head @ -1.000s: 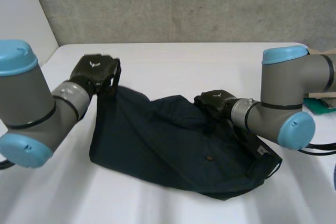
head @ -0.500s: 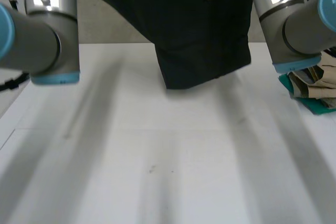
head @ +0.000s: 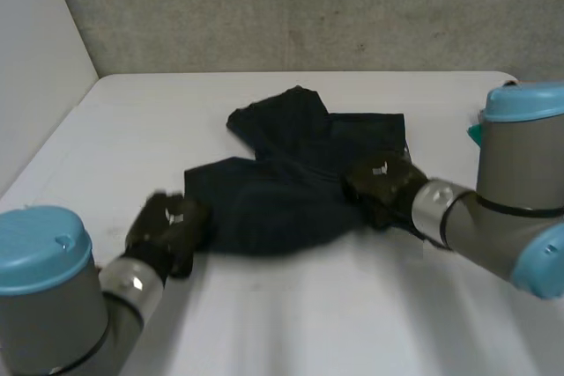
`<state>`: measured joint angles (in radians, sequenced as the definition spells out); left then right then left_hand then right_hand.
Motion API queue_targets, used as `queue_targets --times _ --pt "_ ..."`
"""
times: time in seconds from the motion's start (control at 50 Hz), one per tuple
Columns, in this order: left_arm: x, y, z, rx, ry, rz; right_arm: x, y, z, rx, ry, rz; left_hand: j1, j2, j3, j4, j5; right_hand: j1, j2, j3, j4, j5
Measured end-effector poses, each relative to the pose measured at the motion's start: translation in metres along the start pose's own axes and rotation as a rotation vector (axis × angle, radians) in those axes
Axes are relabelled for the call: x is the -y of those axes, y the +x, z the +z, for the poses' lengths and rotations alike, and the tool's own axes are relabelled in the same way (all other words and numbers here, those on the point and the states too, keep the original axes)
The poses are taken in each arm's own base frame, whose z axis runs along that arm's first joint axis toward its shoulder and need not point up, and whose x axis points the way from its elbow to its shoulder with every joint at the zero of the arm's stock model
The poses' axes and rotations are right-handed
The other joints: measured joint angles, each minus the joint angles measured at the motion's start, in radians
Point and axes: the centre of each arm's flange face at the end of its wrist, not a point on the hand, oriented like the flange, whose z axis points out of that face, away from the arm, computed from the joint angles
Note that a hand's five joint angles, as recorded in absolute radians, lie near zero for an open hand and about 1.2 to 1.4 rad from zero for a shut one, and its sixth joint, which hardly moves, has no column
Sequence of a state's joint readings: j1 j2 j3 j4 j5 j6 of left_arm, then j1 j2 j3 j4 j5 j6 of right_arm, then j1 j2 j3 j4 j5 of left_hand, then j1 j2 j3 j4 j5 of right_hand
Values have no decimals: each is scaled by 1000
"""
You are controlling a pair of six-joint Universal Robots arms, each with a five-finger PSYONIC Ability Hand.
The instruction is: Fold the laundry.
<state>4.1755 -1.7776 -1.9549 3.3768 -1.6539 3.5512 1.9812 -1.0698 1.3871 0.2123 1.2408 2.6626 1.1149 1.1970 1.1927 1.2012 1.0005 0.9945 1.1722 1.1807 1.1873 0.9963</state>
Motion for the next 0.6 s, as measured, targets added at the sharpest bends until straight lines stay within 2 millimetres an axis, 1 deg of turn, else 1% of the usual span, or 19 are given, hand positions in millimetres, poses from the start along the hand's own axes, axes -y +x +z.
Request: queue_targets --times 0.02,0.04,0.06,0.1,0.12,0.14,0.16,0.18,0.2,0.24,0.34,0.38,0.4,0.42,0.44,0.46,0.48,0.56,0.6 --pt "-3 2 -7 -16 -30 4 -5 -3 -6 15 -35 -10 0 0 0 0 0 0 0 0 0 0" --pt "-4 2 -9 -21 -39 5 -8 -5 -8 23 -51 -16 0 0 0 0 0 0 0 0 0 0" --pt "-6 3 -17 -35 -63 9 -14 -9 -16 40 -88 -32 0 0 0 0 0 0 0 0 0 0" --pt "-7 4 -20 -39 -70 11 -16 -10 -19 46 -101 -38 0 0 0 0 0 0 0 0 0 0" --pt "-7 4 -27 -49 -80 16 -22 -15 -27 62 -131 -56 0 0 0 0 0 0 0 0 0 0" --pt "-6 5 -31 -55 -83 19 -25 -17 -31 67 -143 -62 0 0 0 0 0 0 0 0 0 0" --pt "-6 5 -31 -55 -83 19 -25 -17 -31 67 -143 -62 0 0 0 0 0 0 0 0 0 0" --pt "-6 6 -37 -64 -87 25 -27 -19 -33 72 -150 -67 0 0 0 0 0 0 0 0 0 0" --pt "-5 7 -43 -78 -95 35 -32 -23 -42 82 -171 -80 0 0 0 0 0 0 0 0 0 0" --pt "-5 10 -52 -101 -113 52 -37 -26 -49 87 -184 -87 0 0 0 0 0 0 0 0 0 0" --pt "-4 13 -65 -145 -155 88 -44 -27 -59 89 -197 -97 0 0 0 0 0 0 0 0 0 0" --pt "-2 13 -67 -157 -162 102 -46 -27 -62 93 -199 -97 -540 -565 -556 -571 -543 0 0 0 0 0" --pt "-2 13 -67 -157 -162 102 -46 -27 -62 93 -199 -97 -540 -565 -556 -571 -543 0 0 0 0 0" --pt "2 12 -66 -154 -153 105 -47 -27 -63 96 -198 -96 -727 -757 -749 -767 -742 0 0 0 0 0" --pt "8 10 -62 -145 -132 104 -49 -26 -64 103 -195 -91 -819 -873 -856 -876 -852 0 0 0 0 0" --pt "8 10 -62 -145 -132 104 -49 -26 -64 103 -195 -91 -819 -873 -856 -876 -852 0 0 0 0 0" --pt "18 6 -57 -125 -95 98 -49 -26 -64 110 -191 -86 -856 -930 -925 -940 -921 0 0 0 0 0" --pt "45 -8 -38 -52 31 72 -51 -26 -64 129 -184 -74 -856 -935 -931 -944 -926 0 0 1 0 0" --pt "60 -16 -22 -12 111 58 -52 -27 -65 138 -182 -69 -855 -935 -930 -944 -925 0 0 7 0 0"
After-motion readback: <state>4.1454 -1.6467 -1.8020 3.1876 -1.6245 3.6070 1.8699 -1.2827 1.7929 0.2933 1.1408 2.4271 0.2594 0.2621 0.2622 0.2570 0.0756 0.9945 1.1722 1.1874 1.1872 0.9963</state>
